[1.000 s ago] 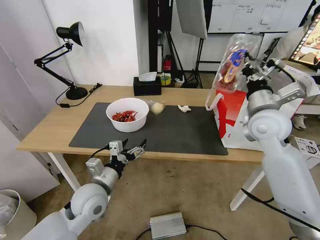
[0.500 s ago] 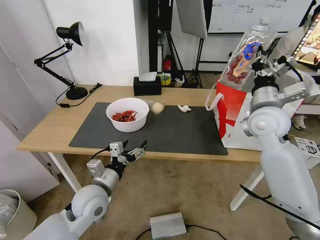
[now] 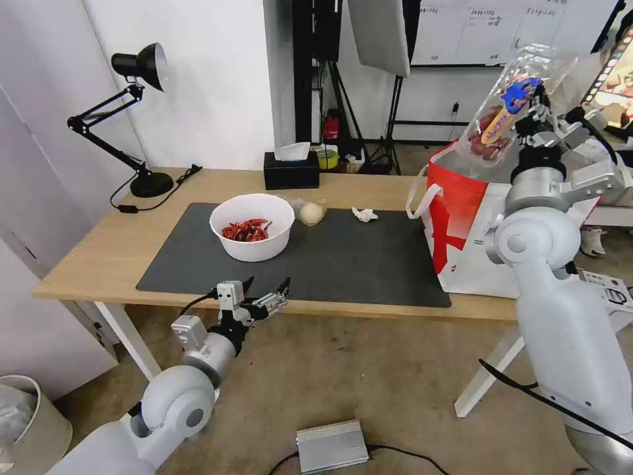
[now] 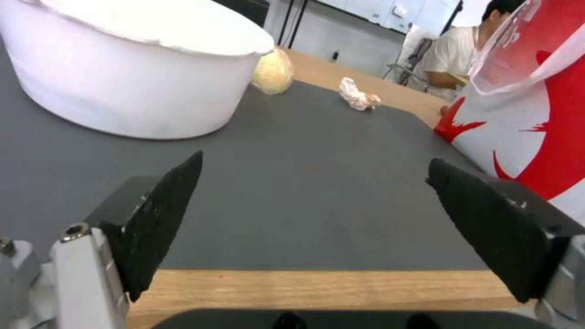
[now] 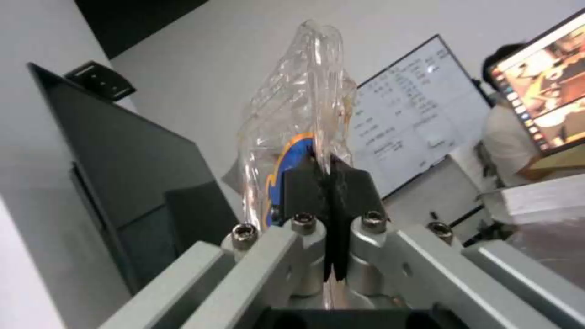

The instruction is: Pick up the trash from the table and place it into the takeout bag.

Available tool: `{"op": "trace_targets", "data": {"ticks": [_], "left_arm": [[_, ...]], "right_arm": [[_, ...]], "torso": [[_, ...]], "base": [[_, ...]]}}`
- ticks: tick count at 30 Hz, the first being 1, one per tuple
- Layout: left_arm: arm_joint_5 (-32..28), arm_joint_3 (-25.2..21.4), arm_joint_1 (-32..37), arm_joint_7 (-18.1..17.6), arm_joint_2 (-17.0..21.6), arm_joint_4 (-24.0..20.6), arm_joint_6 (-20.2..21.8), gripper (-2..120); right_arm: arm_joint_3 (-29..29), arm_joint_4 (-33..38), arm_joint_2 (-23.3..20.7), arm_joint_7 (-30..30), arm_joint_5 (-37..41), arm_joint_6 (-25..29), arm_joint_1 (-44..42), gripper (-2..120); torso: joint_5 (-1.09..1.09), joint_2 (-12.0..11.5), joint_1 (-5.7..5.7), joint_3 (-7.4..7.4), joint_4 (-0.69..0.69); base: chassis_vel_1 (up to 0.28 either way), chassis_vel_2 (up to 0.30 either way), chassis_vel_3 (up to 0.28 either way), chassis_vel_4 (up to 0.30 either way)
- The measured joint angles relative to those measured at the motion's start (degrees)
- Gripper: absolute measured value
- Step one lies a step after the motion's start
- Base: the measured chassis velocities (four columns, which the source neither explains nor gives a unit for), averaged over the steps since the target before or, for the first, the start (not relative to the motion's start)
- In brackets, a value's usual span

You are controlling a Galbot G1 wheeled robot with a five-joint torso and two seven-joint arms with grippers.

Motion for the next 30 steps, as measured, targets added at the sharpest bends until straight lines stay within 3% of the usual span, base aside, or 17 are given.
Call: {"op": "trace_targets", "data": {"ticks": [19, 30], "left_arm": [[0.44, -0.55, 0.88, -0.16, 0.72, -1.23, -0.03, 100], [0.30, -0.72, 0.87, -0.23, 1.20, -1.31, -0.03, 100]], "right_arm": [[0.59, -0.74, 0.35, 2.73, -3.10, -3.40, -1.79, 0], [0.91, 0.11, 0.33, 3.13, -0.94, -4.02, -2.54, 39]], "torso": [[0.00, 0.00, 0.00, 0.00, 0.00], [0.00, 0.00, 0.00, 0.00, 0.00]], "base": [[0.000, 0.000, 0.000, 0.000], [0.000, 0.000, 0.000, 0.000]]}}
